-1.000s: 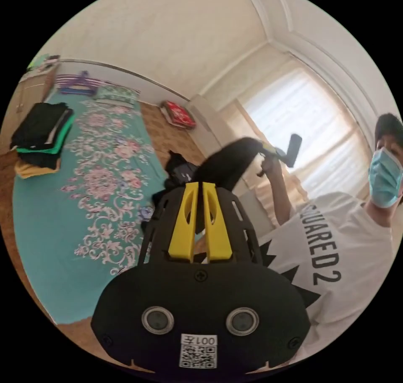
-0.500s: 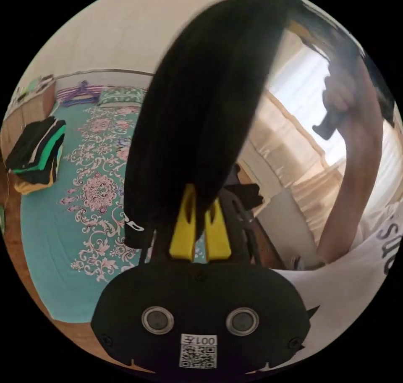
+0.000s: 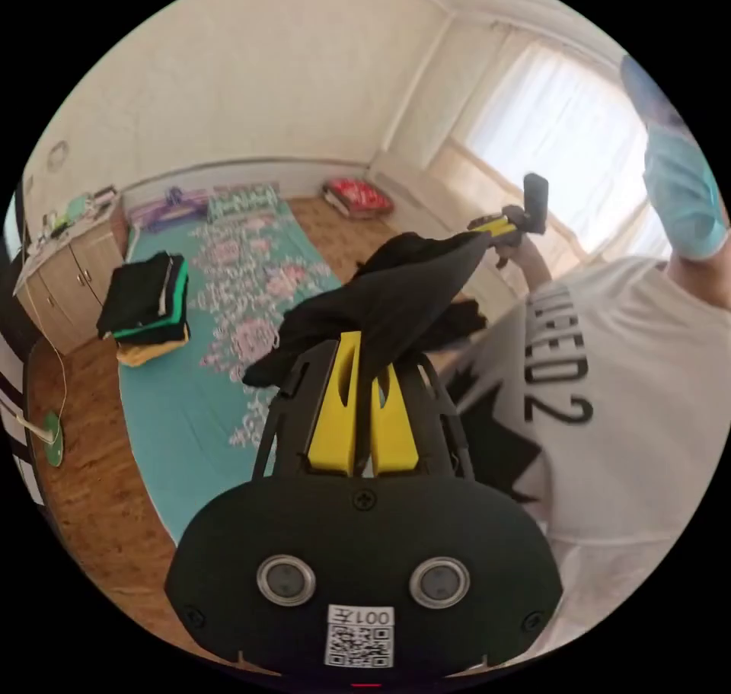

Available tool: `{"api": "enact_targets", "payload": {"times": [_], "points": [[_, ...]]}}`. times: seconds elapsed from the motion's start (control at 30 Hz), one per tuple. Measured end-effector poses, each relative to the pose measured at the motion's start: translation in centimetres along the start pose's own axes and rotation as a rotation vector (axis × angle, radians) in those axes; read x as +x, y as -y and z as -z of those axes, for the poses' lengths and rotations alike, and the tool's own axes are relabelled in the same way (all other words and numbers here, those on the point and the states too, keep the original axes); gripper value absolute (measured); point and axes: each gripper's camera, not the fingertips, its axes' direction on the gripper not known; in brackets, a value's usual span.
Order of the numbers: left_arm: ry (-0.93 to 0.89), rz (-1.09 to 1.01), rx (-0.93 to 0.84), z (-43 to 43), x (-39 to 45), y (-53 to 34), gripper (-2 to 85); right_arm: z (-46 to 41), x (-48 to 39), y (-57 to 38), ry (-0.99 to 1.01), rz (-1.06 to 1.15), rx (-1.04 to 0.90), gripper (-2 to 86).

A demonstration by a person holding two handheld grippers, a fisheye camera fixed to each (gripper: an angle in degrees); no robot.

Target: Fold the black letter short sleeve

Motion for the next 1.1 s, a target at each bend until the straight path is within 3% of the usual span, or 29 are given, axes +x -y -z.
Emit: {"api": "enact_targets", "payload": {"times": [0.07, 0.17, 0.37, 0.47, 0.6, 0.7, 0.93, 1.1], "points": [[-0.044, 0.014, -0.131, -1.7, -0.3, -0.7, -0.9, -3.4, 0.3, 0.2, 0.131, -0.044, -0.133, 1.3], [-0.108, 0.071, -0.269, -6.4, -2.9, -1.9, -0.8, -9.9, 2.2, 0.0, 0.231, -0.284, -0.257, 1.3], [-0.127, 0.099, -0.384, -17.4, -16.3, 3.8, -0.8, -22.1, 11.6, 2.7, 0.219, -0.581, -0.237, 1.3], [-0.008, -0.109, -0.405, -18.3, -20.5, 13.7, -0.8, -22.7, 18.7, 9.8, 0.057, -0.545, -0.208, 1.3], [0.068, -0.239, -0.159, -11.1, -22.1, 26.5, -0.8, -15.3, 22.2, 21.6, -0.229, -0.446, -0.033, 1.3], [0.108, -0.315, -0.037, -7.0, -21.4, 30.8, -0.8, -11.6, 21.3, 27.7, -0.391, -0.363, 0.025, 1.3], [0.169, -0.403, -0.013, -7.8, -20.7, 30.4, -0.8, -15.0, 16.6, 34.9, -0.520, -0.257, 0.004, 1.1], [0.141, -0.325, -0.187, -18.6, -23.4, 23.7, -0.8, -27.6, 14.9, 35.5, -0.551, -0.247, -0.190, 1.1]]}}
